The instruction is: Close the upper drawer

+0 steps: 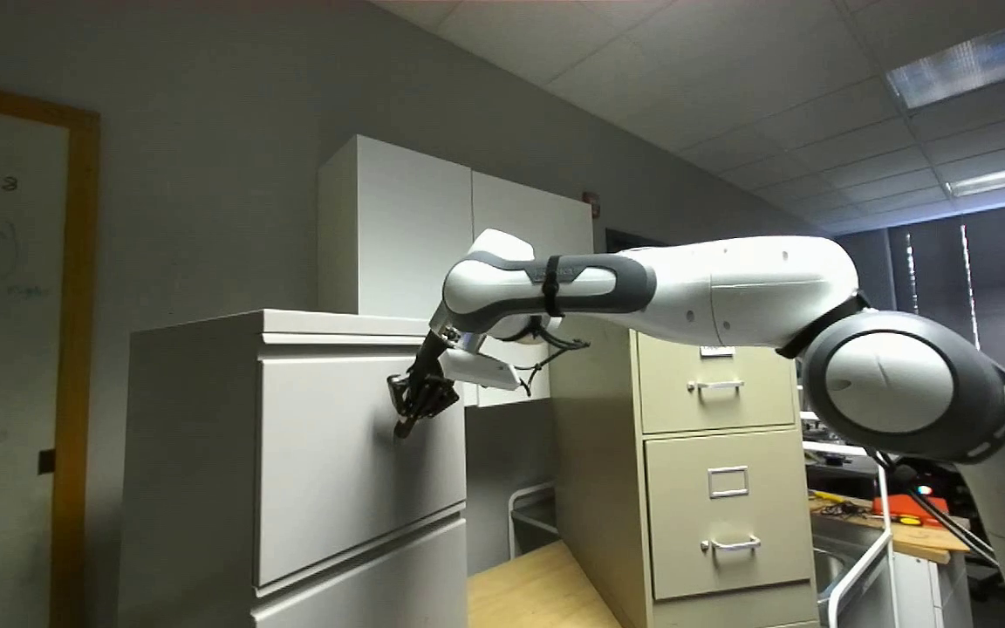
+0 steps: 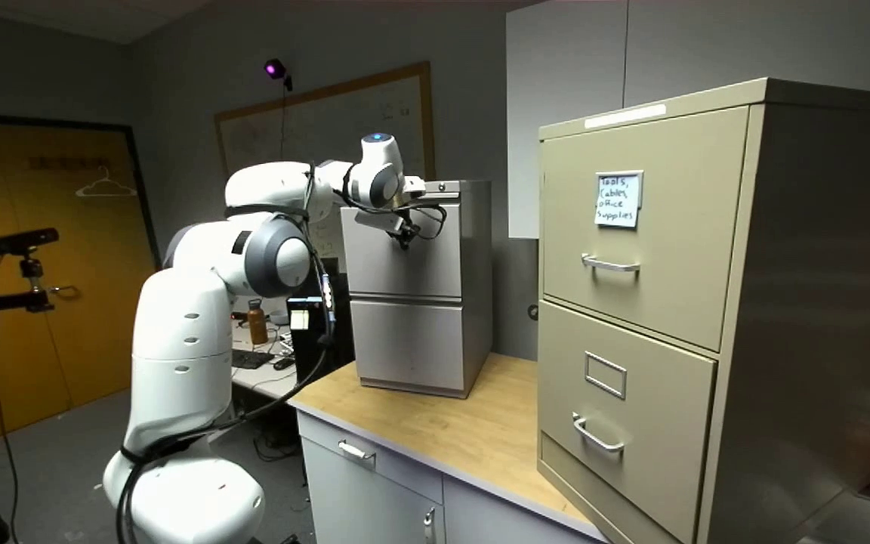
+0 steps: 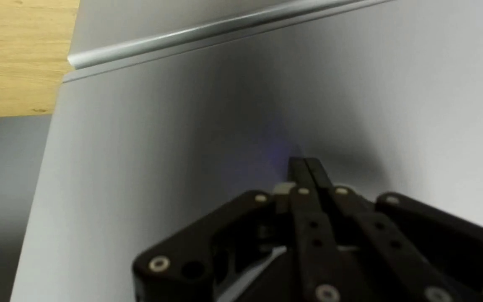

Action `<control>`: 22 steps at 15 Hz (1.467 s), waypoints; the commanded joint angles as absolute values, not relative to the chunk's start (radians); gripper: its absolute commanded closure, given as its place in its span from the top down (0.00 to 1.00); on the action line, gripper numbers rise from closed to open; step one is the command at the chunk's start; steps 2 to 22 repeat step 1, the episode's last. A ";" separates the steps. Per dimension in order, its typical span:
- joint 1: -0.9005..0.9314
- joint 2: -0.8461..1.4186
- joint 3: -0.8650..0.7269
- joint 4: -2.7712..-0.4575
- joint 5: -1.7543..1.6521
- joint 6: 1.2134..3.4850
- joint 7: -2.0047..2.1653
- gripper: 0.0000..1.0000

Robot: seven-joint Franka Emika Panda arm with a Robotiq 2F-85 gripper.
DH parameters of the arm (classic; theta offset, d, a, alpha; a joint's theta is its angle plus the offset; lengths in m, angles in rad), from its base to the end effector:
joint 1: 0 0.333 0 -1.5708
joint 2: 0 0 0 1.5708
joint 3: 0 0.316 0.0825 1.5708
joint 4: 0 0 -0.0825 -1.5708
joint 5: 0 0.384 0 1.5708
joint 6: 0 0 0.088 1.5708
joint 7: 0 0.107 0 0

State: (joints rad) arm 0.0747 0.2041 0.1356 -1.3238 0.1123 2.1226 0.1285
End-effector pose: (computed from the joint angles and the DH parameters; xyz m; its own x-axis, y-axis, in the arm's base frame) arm 0.6440 0.1308 0.6868 0.8449 -0.0268 0.5342 0.1015 -0.9726 -0.2093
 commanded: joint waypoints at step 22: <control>0.099 0.363 0.117 -1.091 0.096 2.031 0.147 0.03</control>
